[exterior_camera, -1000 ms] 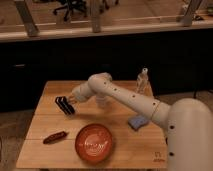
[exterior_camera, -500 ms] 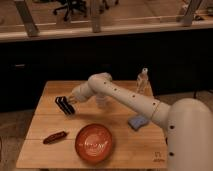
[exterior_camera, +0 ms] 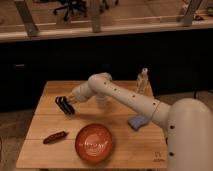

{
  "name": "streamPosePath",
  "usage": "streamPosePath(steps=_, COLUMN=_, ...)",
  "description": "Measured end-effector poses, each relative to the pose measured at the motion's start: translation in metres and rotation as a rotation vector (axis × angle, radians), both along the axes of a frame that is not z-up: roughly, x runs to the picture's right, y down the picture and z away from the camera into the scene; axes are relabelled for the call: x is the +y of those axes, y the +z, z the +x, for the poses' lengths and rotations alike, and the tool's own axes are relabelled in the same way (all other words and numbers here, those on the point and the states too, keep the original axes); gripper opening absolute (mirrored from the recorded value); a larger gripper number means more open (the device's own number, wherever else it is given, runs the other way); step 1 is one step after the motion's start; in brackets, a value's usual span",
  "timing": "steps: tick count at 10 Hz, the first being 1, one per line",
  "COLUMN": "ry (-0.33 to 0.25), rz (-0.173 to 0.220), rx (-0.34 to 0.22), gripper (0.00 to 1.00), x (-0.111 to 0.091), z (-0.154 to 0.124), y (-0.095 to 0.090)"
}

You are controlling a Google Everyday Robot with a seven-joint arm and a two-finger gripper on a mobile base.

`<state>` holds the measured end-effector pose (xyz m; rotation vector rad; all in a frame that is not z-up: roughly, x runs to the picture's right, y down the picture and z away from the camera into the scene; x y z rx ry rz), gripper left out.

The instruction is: Knock the eraser over

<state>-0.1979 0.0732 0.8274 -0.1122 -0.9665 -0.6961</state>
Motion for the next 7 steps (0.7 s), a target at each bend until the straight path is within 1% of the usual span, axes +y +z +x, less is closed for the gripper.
streamPosePath(steps=1, ry=0.015, rz=-0.005, rx=0.009, gripper=0.05, x=0.0, z=0.007, y=0.001)
streamPosePath(steps=3, ry=0.042, rz=-0.029, rx=0.027, gripper=0.05, x=0.003, z=0.021, y=0.008)
streamPosePath(steps=4, ry=0.052, rz=-0.034, rx=0.038, gripper=0.08, x=0.008, z=0.026, y=0.014)
streamPosePath(steps=5, ry=0.052, rz=-0.029, rx=0.044, gripper=0.11, x=0.01, z=0.028, y=0.014)
streamPosePath(steps=6, ry=0.049, rz=-0.017, rx=0.054, gripper=0.11, x=0.011, z=0.03, y=0.014)
streamPosePath(steps=7, ry=0.048, rz=-0.007, rx=0.063, gripper=0.05, x=0.014, z=0.031, y=0.013)
